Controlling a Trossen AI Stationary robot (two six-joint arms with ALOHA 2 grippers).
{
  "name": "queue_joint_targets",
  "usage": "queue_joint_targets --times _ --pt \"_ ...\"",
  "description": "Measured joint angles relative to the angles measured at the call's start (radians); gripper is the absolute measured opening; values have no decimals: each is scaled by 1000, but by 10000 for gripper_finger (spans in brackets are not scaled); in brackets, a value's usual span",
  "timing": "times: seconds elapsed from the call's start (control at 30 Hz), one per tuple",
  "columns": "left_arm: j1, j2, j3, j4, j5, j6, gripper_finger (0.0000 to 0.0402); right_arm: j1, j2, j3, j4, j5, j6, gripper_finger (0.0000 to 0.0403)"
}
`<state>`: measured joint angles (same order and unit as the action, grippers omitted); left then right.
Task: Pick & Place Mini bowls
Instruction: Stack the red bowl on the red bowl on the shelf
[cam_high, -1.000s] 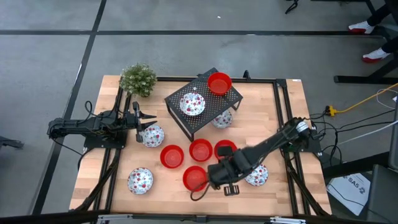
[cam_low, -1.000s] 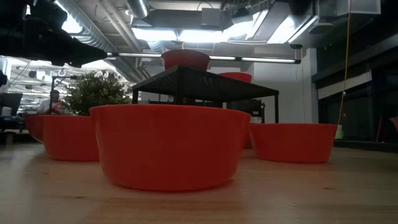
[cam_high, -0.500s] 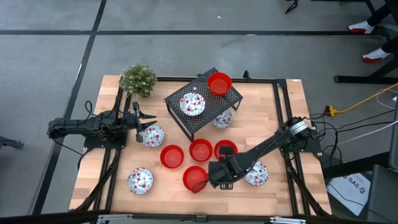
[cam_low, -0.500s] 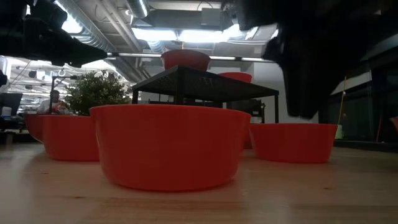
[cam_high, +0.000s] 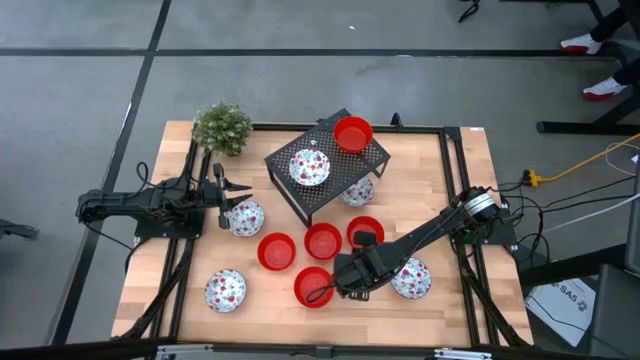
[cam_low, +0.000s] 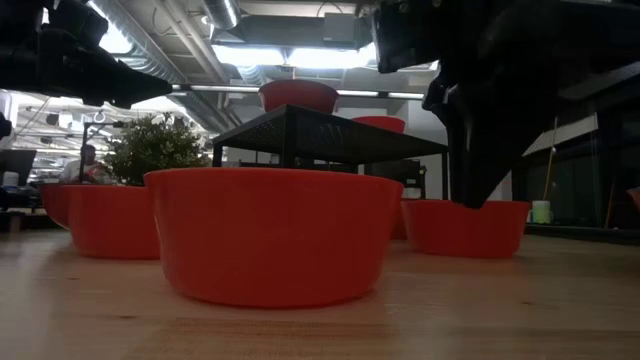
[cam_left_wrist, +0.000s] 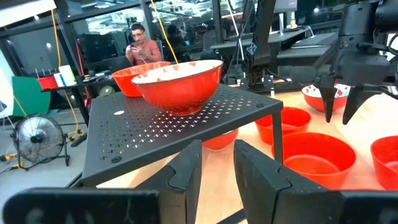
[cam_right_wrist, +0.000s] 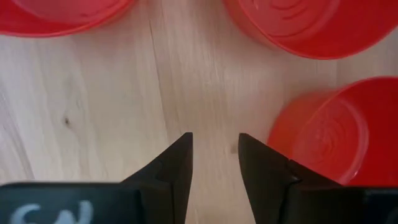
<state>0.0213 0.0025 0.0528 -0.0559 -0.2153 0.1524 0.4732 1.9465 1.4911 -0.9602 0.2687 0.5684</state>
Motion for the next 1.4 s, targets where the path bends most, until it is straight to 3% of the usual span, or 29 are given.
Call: queue_joint_targets --times 0.2,0.47,1.0,1.4 --pt "0 0 0 0 0 0 88 0 0 71 -41 4 -25 128" --pt "0 0 0 0 0 0 88 -5 0 97 -145 132 9 128" --pt "0 0 0 0 0 0 88 -81 0 90 -142 121 163 128" --pt "0 0 0 0 0 0 88 -84 15 89 -170 114 158 128"
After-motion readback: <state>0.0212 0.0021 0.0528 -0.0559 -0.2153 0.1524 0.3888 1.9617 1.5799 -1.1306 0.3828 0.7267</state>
